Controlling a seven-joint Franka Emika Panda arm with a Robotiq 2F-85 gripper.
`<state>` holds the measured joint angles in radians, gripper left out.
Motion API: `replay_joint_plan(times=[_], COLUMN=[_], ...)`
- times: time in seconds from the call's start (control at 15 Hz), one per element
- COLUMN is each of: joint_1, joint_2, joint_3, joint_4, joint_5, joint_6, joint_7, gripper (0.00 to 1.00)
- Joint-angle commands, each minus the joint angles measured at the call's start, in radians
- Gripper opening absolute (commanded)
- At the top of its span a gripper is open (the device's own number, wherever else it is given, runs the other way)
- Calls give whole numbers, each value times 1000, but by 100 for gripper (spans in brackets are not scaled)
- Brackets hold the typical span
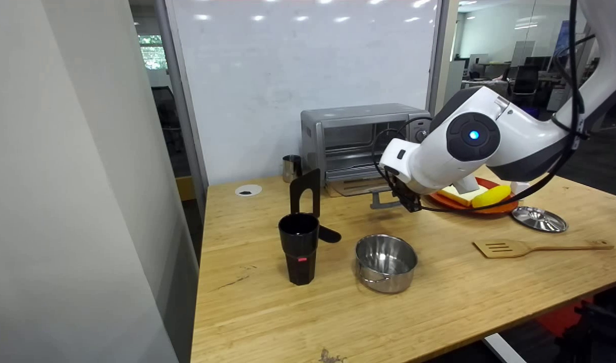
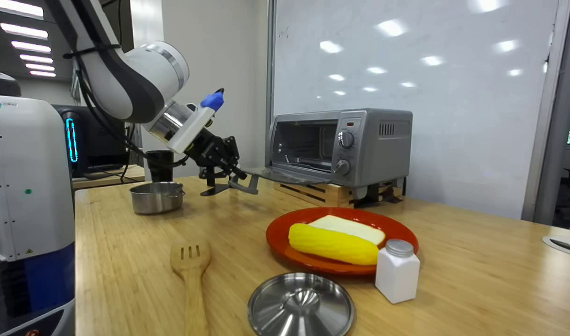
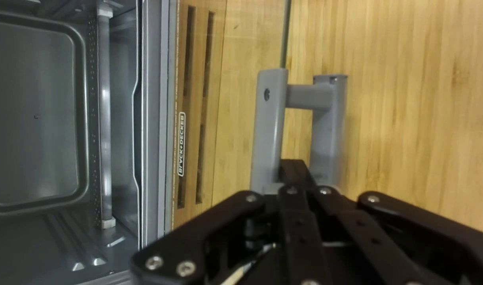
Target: Move the silver pot and the red plate away from the microwave, and close the microwave door.
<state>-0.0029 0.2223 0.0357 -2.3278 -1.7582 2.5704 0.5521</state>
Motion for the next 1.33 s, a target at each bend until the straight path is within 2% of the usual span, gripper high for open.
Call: replay_joint_plan(times=[0.0,0.47,0.67,0.93,1.27], joint_1=[-24,-54,-74,-102,-105], joint_2=[-62,-119,-128,-124,-128], joint_3=[-6,-56,-85,-108,-81], joint_4=[-10,23,48,74,111], joint_5=[-17,47,140,452,906], joint_6=[36,122,186,286,236], joint_7=[-19,-70,-150,-416,-815], gripper=[0,0,0,0,0])
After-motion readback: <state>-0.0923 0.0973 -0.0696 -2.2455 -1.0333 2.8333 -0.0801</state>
